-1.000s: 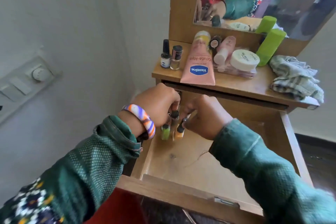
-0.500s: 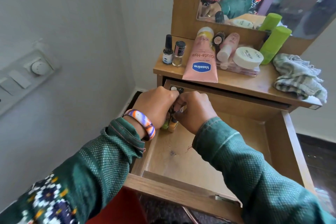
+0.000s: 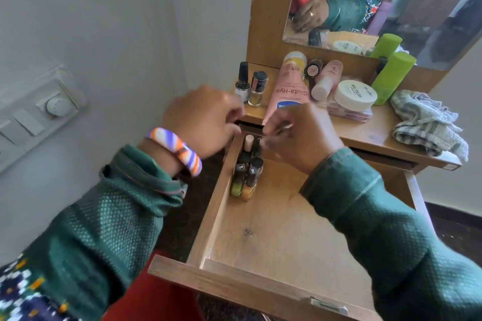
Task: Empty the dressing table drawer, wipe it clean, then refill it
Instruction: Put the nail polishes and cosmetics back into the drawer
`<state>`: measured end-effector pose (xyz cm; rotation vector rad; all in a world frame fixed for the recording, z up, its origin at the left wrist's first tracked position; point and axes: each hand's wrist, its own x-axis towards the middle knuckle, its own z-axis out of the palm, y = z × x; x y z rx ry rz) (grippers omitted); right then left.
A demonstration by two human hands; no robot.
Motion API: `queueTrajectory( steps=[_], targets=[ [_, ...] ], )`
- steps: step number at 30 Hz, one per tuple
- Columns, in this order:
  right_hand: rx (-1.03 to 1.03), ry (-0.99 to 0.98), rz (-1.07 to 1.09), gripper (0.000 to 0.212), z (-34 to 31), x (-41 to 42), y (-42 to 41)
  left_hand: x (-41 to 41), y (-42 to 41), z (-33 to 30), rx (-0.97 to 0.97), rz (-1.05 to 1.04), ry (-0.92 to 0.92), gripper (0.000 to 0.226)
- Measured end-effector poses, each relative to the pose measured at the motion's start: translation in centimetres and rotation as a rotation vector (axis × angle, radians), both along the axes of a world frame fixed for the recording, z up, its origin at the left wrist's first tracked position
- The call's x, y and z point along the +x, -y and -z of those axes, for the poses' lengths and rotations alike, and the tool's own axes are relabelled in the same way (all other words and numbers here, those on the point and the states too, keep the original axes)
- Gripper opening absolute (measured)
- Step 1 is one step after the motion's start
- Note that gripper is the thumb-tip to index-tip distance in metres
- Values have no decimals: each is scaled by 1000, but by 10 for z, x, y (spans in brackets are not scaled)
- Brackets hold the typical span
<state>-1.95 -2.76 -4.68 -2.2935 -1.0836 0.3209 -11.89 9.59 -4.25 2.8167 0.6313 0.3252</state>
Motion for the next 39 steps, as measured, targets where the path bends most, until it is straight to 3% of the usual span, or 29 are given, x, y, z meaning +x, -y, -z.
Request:
queueTrajectory(
  steps=[4,9,14,19,24,28,39],
  targets=[
    [333,181,101,17,-26,16,-24,20,-24,-20,60,-88,167,40],
    [65,194,73,46,-33,30,-60,51,-33,-32,101,-61,50,62],
    [13,219,81,30,-31,35,-61,47,-23,-31,104,-50,58,61],
    [168,235,94,20,-33,21,-20,2,-5,-3,-57,-95,210,53],
    [16,99,-95,22,-22,-11,19,-25,8,31,-281,-143,184,39],
    [-163,48,-205,26,6,-32,24,-30,13,46,-327,-163,99,32],
    [-335,197,-358,19,55,-49,-3,-35,16,49,-348,-182,13,29]
  ],
)
